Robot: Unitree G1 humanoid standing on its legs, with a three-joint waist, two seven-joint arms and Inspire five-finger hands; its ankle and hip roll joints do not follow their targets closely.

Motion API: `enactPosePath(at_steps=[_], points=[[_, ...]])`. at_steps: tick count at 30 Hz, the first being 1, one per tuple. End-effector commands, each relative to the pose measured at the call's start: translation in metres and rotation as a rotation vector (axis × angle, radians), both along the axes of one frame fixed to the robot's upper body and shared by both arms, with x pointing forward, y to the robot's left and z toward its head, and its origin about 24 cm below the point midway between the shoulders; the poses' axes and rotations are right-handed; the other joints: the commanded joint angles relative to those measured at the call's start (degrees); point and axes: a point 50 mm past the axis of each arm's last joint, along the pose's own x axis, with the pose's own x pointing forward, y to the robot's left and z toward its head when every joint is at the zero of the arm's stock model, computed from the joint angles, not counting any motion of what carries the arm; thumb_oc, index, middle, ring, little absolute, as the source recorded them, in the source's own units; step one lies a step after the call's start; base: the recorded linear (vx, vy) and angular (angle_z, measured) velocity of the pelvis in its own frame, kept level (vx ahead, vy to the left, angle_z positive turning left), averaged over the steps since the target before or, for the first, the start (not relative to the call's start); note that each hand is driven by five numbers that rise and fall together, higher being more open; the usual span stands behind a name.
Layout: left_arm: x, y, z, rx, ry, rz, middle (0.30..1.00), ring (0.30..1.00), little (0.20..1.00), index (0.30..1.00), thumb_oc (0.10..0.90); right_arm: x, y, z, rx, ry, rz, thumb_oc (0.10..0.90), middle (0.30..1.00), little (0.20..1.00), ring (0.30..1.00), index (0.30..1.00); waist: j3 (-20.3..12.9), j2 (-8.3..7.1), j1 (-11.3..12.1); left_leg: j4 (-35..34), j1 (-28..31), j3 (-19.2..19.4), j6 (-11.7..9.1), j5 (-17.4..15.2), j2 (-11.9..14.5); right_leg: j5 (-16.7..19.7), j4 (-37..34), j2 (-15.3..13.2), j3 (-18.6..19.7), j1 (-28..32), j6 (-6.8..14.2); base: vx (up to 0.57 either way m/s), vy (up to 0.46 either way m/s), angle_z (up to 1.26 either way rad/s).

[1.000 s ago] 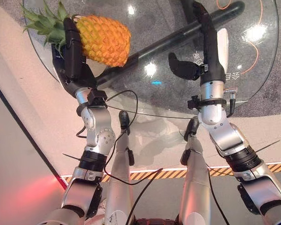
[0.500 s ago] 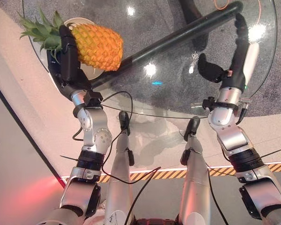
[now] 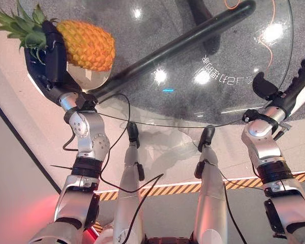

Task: Pick up the fruit to the plate

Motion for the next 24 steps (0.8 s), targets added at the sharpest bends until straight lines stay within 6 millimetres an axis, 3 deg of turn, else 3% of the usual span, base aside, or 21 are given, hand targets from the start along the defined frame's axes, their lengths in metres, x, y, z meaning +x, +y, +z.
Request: enactPosePath(at_steps=[1, 6, 15, 24], points=[[-0.028, 0.016, 0.075, 0.088, -0.362, 0.154, 0.3, 0.3, 0.2, 0.3, 0.1, -0.013, -0.032, 0.032, 0.084, -0.207, -0.128, 0.8, 0.9, 0.9, 0.9, 0.9, -1.5, -1.48, 2.0, -0.1, 3.5, -0.1, -1.5, -3.2, 2.0, 2.7, -3.1, -0.6, -2.9, 2.5, 1.8, 0.0, 0.0, 0.0], [-0.028, 0.02, 0.084, 0.114, -0.354, 0.228, 0.3, 0.3, 0.2, 0.3, 0.1, -0.014, -0.052, 0.008, 0.273, -0.174, -0.193, 0.8, 0.9, 0.9, 0.9, 0.9, -1.5, -1.71, 2.1, 0.2, 2.7, -0.2, -1.6, -2.9, 2.2, 2.9, -3.3, -0.5, -3.2, 2.2, 1.4, 0.0, -0.001, -0.01], [-0.022, 0.026, 0.095, 0.138, -0.305, 0.327, 0.3, 0.3, 0.2, 0.3, 0.1, -0.021, -0.085, -0.033, 0.463, -0.034, -0.277, 0.8, 0.9, 0.9, 0.9, 0.9, -1.5, -1.68, 2.6, 1.0, 2.4, -0.5, -1.7, -3.6, 2.2, 2.0, -2.9, -0.1, -3.3, 2.5, 1.2, 0.0, 0.0, 0.0], [-0.018, 0.039, 0.098, 0.147, -0.235, 0.45, 0.3, 0.3, 0.2, 0.3, 0.1, -0.037, -0.105, -0.062, 0.482, 0.126, -0.343, 0.8, 0.9, 0.9, 0.9, 0.9, -1.5, -1.66, 2.6, 1.7, 1.5, -0.7, -1.5, -3.6, 2.2, 2.0, -2.7, 0.2, -3.3, 1.9, 0.8, 0.0, 0.0, 0.0]])
